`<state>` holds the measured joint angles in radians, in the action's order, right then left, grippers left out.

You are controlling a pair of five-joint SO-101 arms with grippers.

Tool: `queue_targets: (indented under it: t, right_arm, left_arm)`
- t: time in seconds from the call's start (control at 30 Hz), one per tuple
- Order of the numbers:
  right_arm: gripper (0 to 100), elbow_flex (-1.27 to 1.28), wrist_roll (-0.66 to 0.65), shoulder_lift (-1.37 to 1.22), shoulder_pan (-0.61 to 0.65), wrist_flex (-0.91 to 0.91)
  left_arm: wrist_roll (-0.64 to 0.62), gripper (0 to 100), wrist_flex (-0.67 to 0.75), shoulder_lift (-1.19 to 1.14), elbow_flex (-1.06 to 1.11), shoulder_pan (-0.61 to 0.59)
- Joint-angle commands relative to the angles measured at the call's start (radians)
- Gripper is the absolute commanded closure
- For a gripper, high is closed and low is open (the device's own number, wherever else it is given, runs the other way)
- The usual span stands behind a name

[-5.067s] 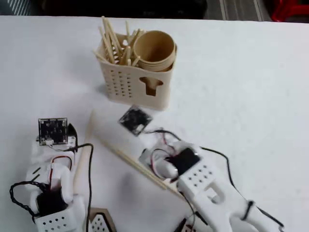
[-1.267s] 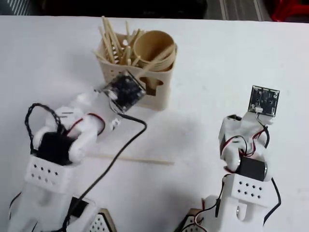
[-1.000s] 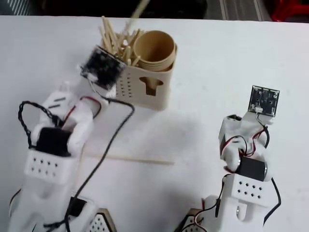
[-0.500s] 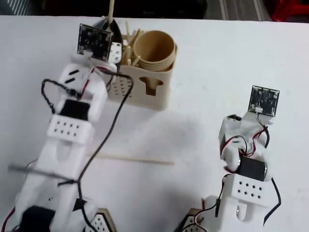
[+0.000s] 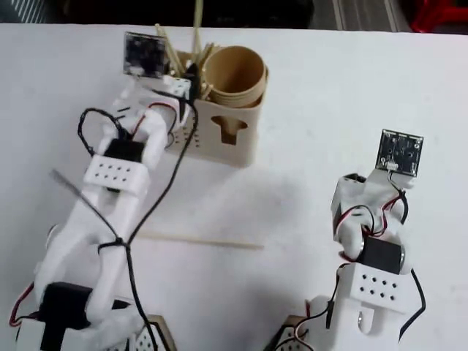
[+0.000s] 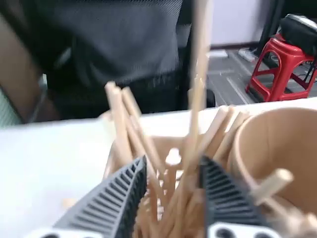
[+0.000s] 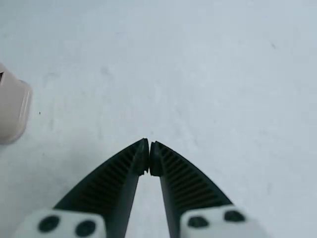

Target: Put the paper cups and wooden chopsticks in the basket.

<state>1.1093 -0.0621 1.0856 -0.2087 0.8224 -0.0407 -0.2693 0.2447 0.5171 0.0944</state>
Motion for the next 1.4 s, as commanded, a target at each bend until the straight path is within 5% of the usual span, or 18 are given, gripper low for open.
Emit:
queue_targets:
  t: [0.0,0.63,0.9,1.1,1.37]
  right_arm:
    - [98.1,-0.034,0.005,0.01,-0.002,-0.018]
    - [98.1,-0.018,-0.002,0.01,0.035,-0.021]
    - [98.1,-0.018,-0.002,0.01,0.035,-0.021]
    - [98.1,-0.018,-0.002,0.01,0.035,-0.021]
    - [98.1,-0.018,-0.002,0.01,0.035,-0.021]
  left_arm:
    - [-0.026,78,-0.16,0.099,-0.115,-0.041]
    - [0.287,78,-0.928,0.484,-0.124,-0.248]
    - [0.47,78,-0.918,0.484,0.163,-0.302]
    - [0.48,83,-0.859,0.456,0.31,-0.312]
    - [0.48,80,-0.819,0.091,0.199,-0.306]
